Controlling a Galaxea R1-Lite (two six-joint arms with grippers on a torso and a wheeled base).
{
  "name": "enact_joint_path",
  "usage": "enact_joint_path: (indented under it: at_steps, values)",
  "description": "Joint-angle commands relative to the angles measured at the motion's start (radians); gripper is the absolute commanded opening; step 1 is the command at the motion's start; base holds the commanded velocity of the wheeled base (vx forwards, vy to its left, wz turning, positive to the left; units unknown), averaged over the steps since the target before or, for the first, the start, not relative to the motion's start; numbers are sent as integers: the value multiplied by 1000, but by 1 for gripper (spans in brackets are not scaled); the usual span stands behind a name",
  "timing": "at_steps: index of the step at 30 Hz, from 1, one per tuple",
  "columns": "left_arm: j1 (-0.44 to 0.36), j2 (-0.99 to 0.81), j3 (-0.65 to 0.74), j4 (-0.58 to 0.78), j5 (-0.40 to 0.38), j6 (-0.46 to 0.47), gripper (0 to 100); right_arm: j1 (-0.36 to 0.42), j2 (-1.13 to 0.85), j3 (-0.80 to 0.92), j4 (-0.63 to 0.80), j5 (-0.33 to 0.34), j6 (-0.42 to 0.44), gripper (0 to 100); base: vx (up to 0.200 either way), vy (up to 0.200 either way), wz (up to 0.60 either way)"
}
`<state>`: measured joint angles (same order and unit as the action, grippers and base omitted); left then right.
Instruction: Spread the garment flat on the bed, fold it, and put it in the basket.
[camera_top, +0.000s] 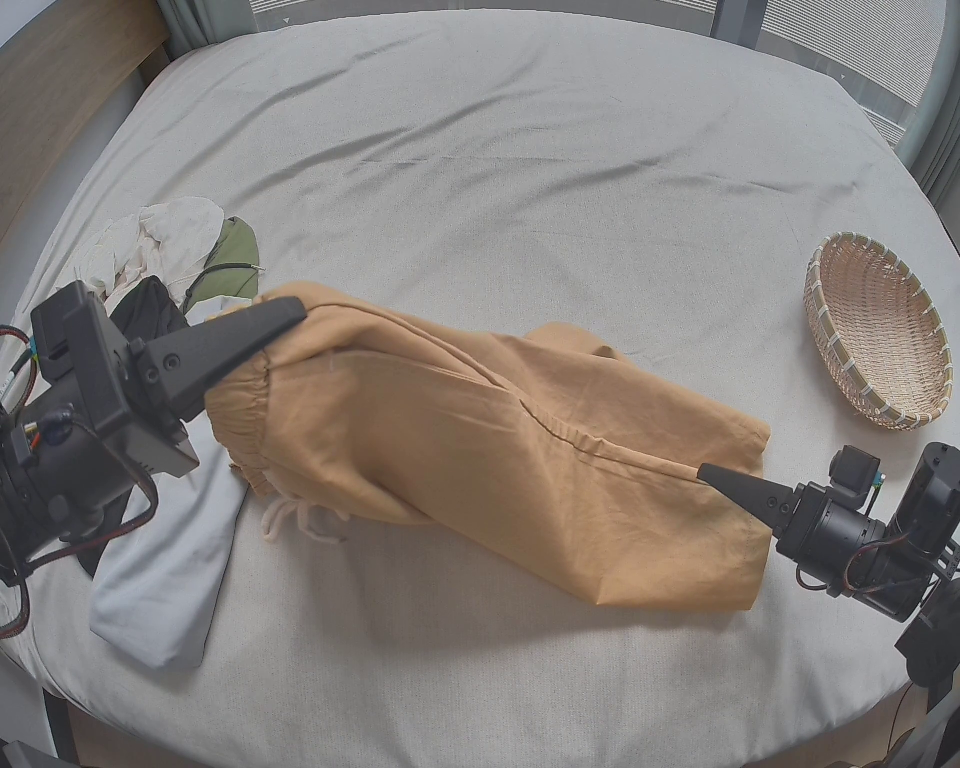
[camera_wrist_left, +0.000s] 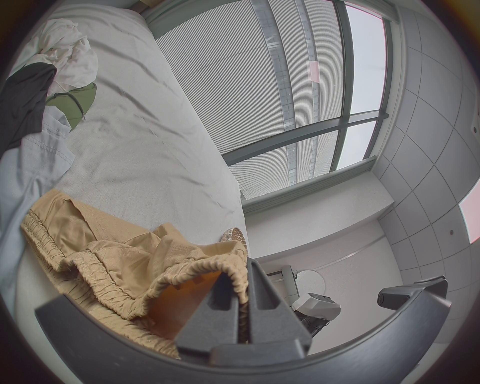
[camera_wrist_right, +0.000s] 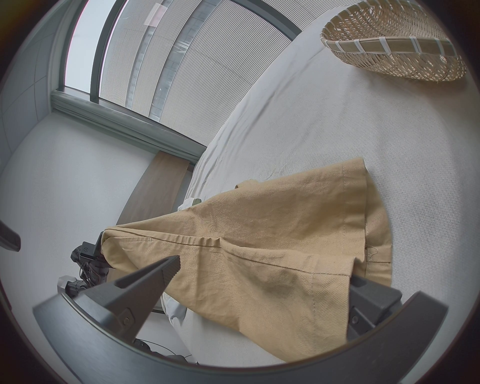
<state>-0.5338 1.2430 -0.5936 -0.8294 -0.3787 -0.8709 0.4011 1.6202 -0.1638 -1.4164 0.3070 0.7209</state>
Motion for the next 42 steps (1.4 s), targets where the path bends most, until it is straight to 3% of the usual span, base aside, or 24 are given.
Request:
enact_joint_path:
  at_steps: [1,4,5,21,29,31,37,38,42]
  values:
    - [0,3,0,-1,0,0,0,1,12,0,-13,0,0,100,0,0,0]
    - [0,1,0,-1,0,0,0,1,24,3,-35,-3,0,100,0,0,0]
    - [0,1,0,-1,0,0,0,-1,32,3,-44,-3,0,0,0,0,0]
    - [2,-2,-8,-24,3,3,0,-10,4,7,-73,-5,-6,0,0,0,0]
    - [-2,4,-17,-175,-3,26,0,-10,-238,3,-35,-5,-12,0,0,0,0]
    - [-2,7,-32,-177,-14,93,0,-11,-345,-14,36,-5,-21,0,0,0,0]
    - [-3,7,-35,-171,-45,148,0,-38,-491,-108,254,-5,-69,0,0,0,0]
    - [-8,6,-41,-166,-45,179,0,-61,-557,-178,393,-5,-98,0,0,0,0]
    - [-6,9,-68,-163,-40,216,0,-88,-665,-339,671,-5,-129,0,0,0,0]
